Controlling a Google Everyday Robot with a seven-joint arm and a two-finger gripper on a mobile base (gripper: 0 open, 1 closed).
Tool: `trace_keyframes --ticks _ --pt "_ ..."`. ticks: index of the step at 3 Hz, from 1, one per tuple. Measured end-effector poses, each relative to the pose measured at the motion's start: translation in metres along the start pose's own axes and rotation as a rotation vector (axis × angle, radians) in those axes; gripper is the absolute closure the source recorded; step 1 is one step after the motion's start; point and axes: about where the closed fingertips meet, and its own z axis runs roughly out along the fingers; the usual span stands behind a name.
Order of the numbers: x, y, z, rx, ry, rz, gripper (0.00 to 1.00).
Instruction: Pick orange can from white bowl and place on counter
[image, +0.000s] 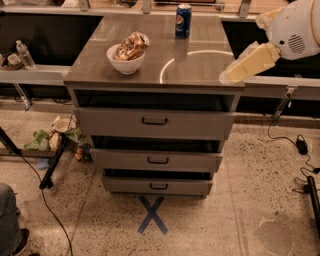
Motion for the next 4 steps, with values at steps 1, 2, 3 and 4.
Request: trace_keyframes --ticks 1,2,3,4 --pt "0.000 0.002 0.002 -0.008 0.001 0.002 0.00" --pt "-0.009 -0.016 0.034 0.035 -0.083 0.061 0.00" --pt "-0.020 -0.033 0.089 0.047 -0.225 0.202 0.00" --pt "-0.037 -0.052 0.144 0.053 -0.396 0.347 0.00"
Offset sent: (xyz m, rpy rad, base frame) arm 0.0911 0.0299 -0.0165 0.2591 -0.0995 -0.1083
